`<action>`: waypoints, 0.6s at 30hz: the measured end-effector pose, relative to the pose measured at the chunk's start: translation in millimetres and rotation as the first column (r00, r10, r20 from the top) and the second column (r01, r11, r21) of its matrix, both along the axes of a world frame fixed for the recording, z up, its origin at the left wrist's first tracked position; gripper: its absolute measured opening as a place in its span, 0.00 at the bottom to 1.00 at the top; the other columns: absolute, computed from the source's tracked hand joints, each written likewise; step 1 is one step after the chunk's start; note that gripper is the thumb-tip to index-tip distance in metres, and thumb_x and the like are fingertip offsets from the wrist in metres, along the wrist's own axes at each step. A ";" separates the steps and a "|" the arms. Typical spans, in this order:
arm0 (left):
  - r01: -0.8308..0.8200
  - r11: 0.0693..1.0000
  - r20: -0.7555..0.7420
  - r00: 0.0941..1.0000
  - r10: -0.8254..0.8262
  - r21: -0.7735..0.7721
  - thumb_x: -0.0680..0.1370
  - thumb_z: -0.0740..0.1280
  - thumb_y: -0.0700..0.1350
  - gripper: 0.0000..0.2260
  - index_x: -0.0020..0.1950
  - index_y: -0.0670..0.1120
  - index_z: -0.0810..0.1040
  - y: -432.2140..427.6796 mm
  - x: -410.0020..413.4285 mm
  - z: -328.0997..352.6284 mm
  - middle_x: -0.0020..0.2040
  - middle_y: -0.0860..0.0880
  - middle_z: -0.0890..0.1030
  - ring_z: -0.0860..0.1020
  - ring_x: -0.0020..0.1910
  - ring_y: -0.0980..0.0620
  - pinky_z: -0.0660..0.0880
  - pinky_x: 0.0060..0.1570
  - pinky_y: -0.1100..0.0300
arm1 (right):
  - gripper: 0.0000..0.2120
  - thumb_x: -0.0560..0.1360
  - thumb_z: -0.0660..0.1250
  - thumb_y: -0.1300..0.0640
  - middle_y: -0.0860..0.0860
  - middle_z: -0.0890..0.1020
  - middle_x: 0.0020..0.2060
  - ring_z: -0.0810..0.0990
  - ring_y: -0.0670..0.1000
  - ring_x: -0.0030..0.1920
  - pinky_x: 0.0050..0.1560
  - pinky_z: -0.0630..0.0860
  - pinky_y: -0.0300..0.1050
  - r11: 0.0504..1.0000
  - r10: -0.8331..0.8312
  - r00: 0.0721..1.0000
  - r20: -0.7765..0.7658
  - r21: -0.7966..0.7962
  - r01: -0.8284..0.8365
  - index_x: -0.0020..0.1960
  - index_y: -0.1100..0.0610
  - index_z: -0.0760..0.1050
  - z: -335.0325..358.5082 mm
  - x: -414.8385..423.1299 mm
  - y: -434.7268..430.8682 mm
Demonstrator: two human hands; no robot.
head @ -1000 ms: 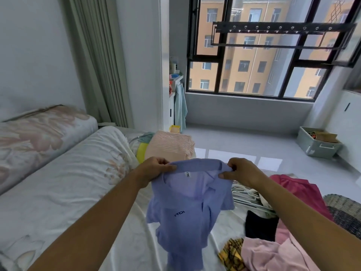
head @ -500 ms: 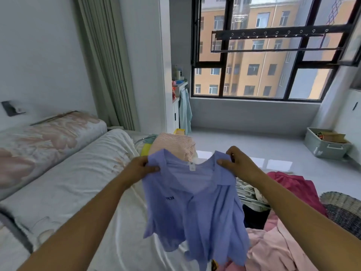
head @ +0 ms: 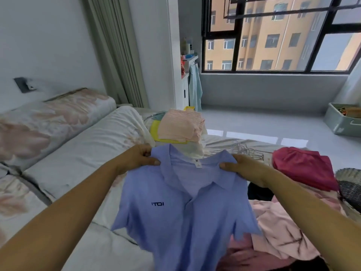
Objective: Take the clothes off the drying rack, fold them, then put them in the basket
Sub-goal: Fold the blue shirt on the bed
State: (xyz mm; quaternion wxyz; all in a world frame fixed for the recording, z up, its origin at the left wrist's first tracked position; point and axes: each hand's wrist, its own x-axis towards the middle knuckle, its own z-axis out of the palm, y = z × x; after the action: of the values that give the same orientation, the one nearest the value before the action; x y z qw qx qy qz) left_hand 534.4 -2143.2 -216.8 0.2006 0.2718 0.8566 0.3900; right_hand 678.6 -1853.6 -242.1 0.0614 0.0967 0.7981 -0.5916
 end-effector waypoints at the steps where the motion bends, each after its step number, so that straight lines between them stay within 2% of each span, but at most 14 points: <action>1: -0.008 1.000 0.021 1.000 0.008 -0.012 0.73 0.72 0.44 0.07 0.42 0.41 0.79 3.9 -8.4 -15.4 0.33 0.51 0.75 0.71 0.31 0.60 0.67 0.33 0.70 | 0.04 0.76 0.66 0.56 0.52 0.82 0.47 0.81 0.54 0.48 0.51 0.78 0.48 0.998 -0.019 1.000 0.002 0.052 0.019 0.50 0.52 0.77 -16.8 -8.4 -1.0; 2: -0.011 0.999 0.036 0.999 0.012 -0.031 0.73 0.72 0.45 0.09 0.39 0.42 0.76 8.3 -17.9 -32.2 0.31 0.51 0.72 0.69 0.29 0.60 0.66 0.32 0.70 | 0.03 0.77 0.65 0.57 0.50 0.81 0.45 0.80 0.53 0.47 0.48 0.78 0.46 0.996 -0.024 1.000 0.006 0.086 0.023 0.48 0.51 0.76 -32.4 -18.3 -2.2; 4: -0.012 0.997 0.070 0.997 0.017 -0.071 0.73 0.72 0.46 0.11 0.38 0.44 0.72 18.1 -44.4 -71.7 0.33 0.46 0.68 0.68 0.30 0.55 0.64 0.30 0.69 | 0.03 0.77 0.65 0.56 0.48 0.80 0.41 0.78 0.50 0.42 0.40 0.76 0.40 0.992 -0.047 0.998 0.045 0.117 0.041 0.45 0.50 0.75 -67.7 -44.2 0.2; 6: -0.004 0.995 0.132 0.991 0.018 -0.102 0.74 0.71 0.46 0.11 0.38 0.42 0.73 29.3 -77.4 -116.7 0.34 0.44 0.67 0.67 0.33 0.53 0.64 0.30 0.68 | 0.04 0.76 0.67 0.54 0.52 0.80 0.41 0.79 0.52 0.42 0.38 0.75 0.44 0.984 -0.104 0.988 0.118 0.154 0.085 0.46 0.54 0.76 -105.9 -76.0 5.8; 7: -0.017 0.993 0.160 0.986 0.036 -0.117 0.74 0.71 0.45 0.13 0.35 0.41 0.72 35.9 -96.1 -139.4 0.32 0.46 0.68 0.67 0.31 0.54 0.62 0.30 0.67 | 0.08 0.75 0.68 0.53 0.55 0.80 0.42 0.79 0.55 0.44 0.41 0.75 0.46 0.979 -0.128 0.980 0.154 0.175 0.101 0.48 0.57 0.77 -126.8 -93.8 10.6; 8: -0.040 0.991 0.176 0.982 0.062 -0.127 0.74 0.71 0.43 0.15 0.31 0.42 0.69 43.1 -114.5 -162.6 0.27 0.51 0.67 0.65 0.27 0.57 0.60 0.29 0.67 | 0.09 0.75 0.68 0.53 0.55 0.79 0.42 0.78 0.57 0.45 0.41 0.74 0.43 0.976 -0.149 0.969 0.196 0.188 0.112 0.48 0.59 0.76 -147.2 -111.5 14.4; 9: -0.065 0.989 0.178 0.980 0.088 -0.132 0.73 0.71 0.41 0.18 0.29 0.45 0.66 50.4 -134.4 -186.4 0.24 0.56 0.64 0.62 0.24 0.60 0.59 0.28 0.67 | 0.08 0.75 0.68 0.53 0.54 0.77 0.40 0.76 0.56 0.44 0.37 0.72 0.38 0.974 -0.166 0.959 0.229 0.191 0.122 0.46 0.59 0.74 -168.5 -130.0 19.0; 10: -0.078 0.987 0.183 0.978 0.103 -0.141 0.73 0.71 0.40 0.19 0.29 0.47 0.64 59.0 -153.6 -208.6 0.24 0.56 0.63 0.61 0.22 0.60 0.58 0.26 0.68 | 0.08 0.75 0.68 0.54 0.52 0.75 0.37 0.75 0.54 0.41 0.33 0.69 0.34 0.972 -0.176 0.951 0.254 0.195 0.128 0.42 0.57 0.72 -191.0 -149.3 24.1; 12: -0.086 0.980 0.196 0.973 0.121 -0.179 0.73 0.71 0.41 0.18 0.30 0.46 0.64 78.3 -193.3 -249.7 0.27 0.52 0.63 0.61 0.25 0.58 0.58 0.27 0.65 | 0.11 0.76 0.67 0.54 0.52 0.72 0.35 0.71 0.51 0.37 0.29 0.64 0.34 0.965 -0.213 0.929 0.303 0.211 0.152 0.38 0.55 0.68 -233.3 -189.5 35.9; 14: -0.100 0.970 0.218 0.964 0.149 -0.220 0.73 0.70 0.41 0.15 0.31 0.45 0.67 96.6 -230.8 -291.7 0.29 0.49 0.65 0.64 0.30 0.53 0.60 0.31 0.60 | 0.11 0.76 0.67 0.54 0.56 0.73 0.39 0.70 0.53 0.37 0.30 0.64 0.38 0.958 -0.248 0.901 0.356 0.228 0.174 0.42 0.60 0.69 -272.8 -227.2 48.1; 16: -0.157 0.956 0.236 0.948 0.216 -0.246 0.73 0.70 0.40 0.06 0.38 0.44 0.75 114.9 -262.1 -325.0 0.34 0.47 0.73 0.73 0.36 0.47 0.65 0.36 0.60 | 0.13 0.76 0.67 0.53 0.59 0.73 0.43 0.71 0.54 0.40 0.33 0.64 0.43 0.937 -0.328 0.862 0.386 0.248 0.246 0.47 0.62 0.69 -306.7 -261.0 60.0; 17: -0.193 0.950 0.234 0.939 0.251 -0.245 0.73 0.70 0.40 0.05 0.47 0.42 0.78 122.4 -276.1 -344.3 0.41 0.45 0.77 0.76 0.44 0.44 0.68 0.40 0.60 | 0.13 0.75 0.68 0.53 0.59 0.75 0.46 0.72 0.54 0.43 0.37 0.65 0.44 0.914 -0.391 0.837 0.382 0.270 0.303 0.51 0.62 0.70 -322.6 -274.5 65.4; 18: -0.223 0.936 0.219 0.933 0.286 -0.270 0.73 0.71 0.40 0.12 0.55 0.39 0.77 128.8 -287.7 -362.3 0.49 0.43 0.79 0.77 0.52 0.43 0.70 0.47 0.59 | 0.16 0.75 0.68 0.54 0.58 0.75 0.51 0.74 0.55 0.48 0.42 0.67 0.45 0.886 -0.445 0.818 0.364 0.311 0.344 0.57 0.62 0.70 -338.4 -284.6 70.3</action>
State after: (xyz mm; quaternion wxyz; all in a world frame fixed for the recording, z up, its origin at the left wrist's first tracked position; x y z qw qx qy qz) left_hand 246.7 -2014.4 -579.1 0.2879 0.0790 0.8927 0.3375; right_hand 394.0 -1783.3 -580.5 0.0974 0.3940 0.7905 -0.4588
